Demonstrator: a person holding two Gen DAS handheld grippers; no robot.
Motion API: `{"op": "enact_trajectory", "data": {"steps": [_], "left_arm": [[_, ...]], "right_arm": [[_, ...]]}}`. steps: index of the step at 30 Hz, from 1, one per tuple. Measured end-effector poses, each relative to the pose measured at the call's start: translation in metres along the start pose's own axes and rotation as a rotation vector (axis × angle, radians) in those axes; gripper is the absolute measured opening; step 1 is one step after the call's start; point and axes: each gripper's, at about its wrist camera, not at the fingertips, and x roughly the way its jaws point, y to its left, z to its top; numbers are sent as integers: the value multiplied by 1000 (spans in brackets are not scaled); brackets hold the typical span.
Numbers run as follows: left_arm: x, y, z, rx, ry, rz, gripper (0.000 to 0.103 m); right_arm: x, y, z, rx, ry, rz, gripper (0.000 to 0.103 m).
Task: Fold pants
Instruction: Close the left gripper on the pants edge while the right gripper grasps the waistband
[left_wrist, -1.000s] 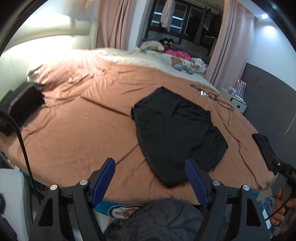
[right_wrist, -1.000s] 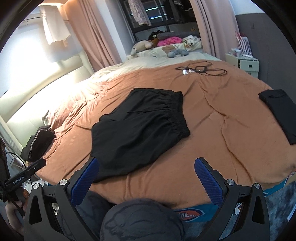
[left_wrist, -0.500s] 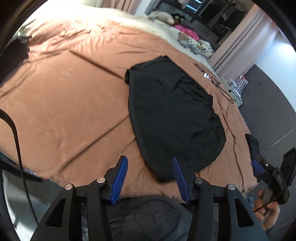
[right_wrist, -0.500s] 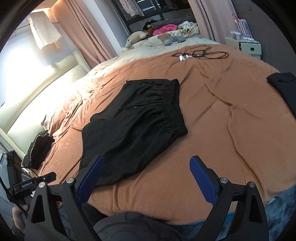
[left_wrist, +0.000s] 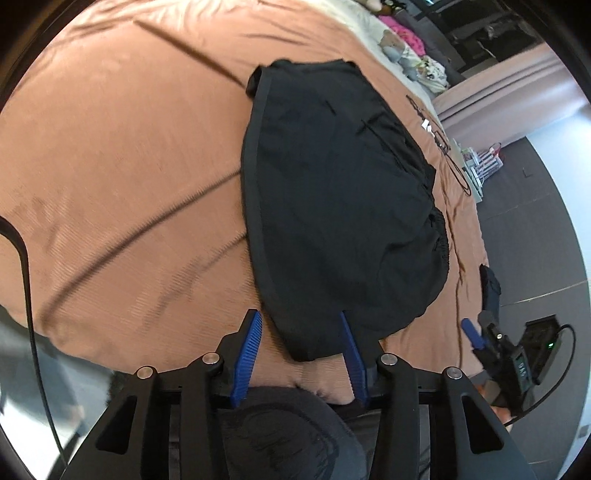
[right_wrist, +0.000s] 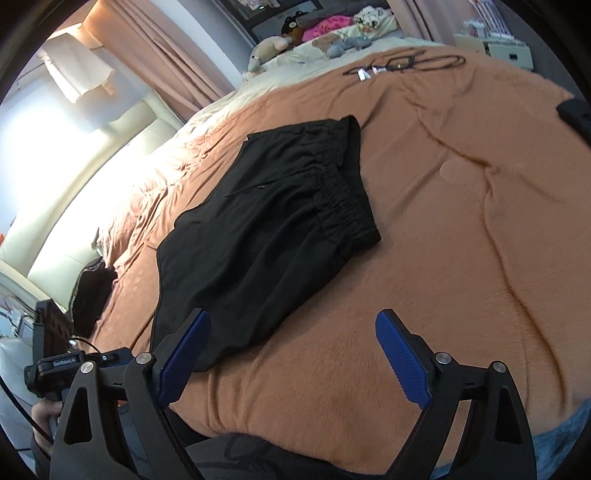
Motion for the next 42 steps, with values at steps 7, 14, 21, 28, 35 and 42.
{"op": "enact_trajectory", "data": {"steps": [7,14,21,28,35,42], "left_arm": [[16,8,-3,-80,68,13,46],[21,17,-4,-131,89,-28,46],[33,15,7,-143,83,-56,46],[31,14,-4,-140,99,-78,44],[27,13,-9,-119,92,-47,3],[-4,-11,3,-31,-6,-71,3]], "right_arm": [[15,-18,4,56,33,53,91],[29,-25,6,87,62,77,91],[45,-27,10,123,87,79,91],[55,-29,17,172,77,82,90],[67,-30,26,215,75,69,61],[60,-34,28,244,51,134,18]]}}
